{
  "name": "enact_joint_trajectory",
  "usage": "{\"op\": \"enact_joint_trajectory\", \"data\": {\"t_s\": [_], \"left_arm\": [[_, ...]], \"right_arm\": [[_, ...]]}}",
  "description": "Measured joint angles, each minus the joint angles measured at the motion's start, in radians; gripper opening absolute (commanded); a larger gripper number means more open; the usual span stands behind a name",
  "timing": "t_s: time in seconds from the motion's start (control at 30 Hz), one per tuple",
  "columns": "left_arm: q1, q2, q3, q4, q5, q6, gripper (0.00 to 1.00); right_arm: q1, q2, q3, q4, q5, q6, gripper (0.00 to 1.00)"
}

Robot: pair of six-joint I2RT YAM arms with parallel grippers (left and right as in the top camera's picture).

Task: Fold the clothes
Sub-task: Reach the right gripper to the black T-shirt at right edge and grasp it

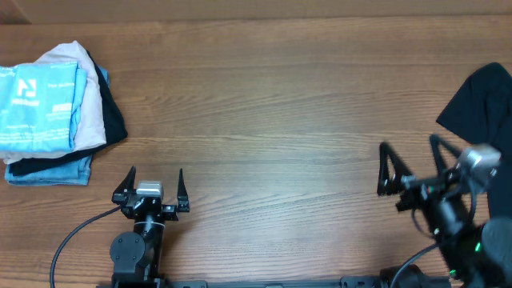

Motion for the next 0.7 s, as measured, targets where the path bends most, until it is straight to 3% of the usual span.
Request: {"op": "enact_joint_trajectory", "data": {"t_s": [0.17, 0.3, 0.37, 0.5, 0.6, 0.7], "left_arm": [[0.000, 0.000, 0.000, -0.001, 0.000, 0.000, 1.00], [0.000, -0.002, 0.000, 0.001, 0.000, 0.000, 1.00], [0.000, -0.003, 0.000, 0.001, 0.000, 0.000, 1.00], [0.000, -0.003, 0.000, 0.000, 0.000, 0.000, 1.00], [0.000, -0.002, 0.000, 0.000, 0.000, 0.000, 1.00], [0.000, -0.002, 0.000, 0.000, 0.000, 0.000, 1.00]], "right_arm": [[-0.011, 0.438, 0.518, -0.387, 0.127, -0.079, 1.00], [-0.181, 0.803, 0.829, -0.584, 0.167, -0.108, 1.00], [-0.335, 0.995, 0.901, -0.562, 0.142, -0.112, 1.00], [-0.515, 1.210, 0.904, -0.483, 0.113, -0.112, 1.00], [-0.610, 1.349, 0.905, -0.447, 0.106, -0.108, 0.37], [-0.640, 1.471, 0.908, -0.377, 0.069, -0.091, 0.25]]}}
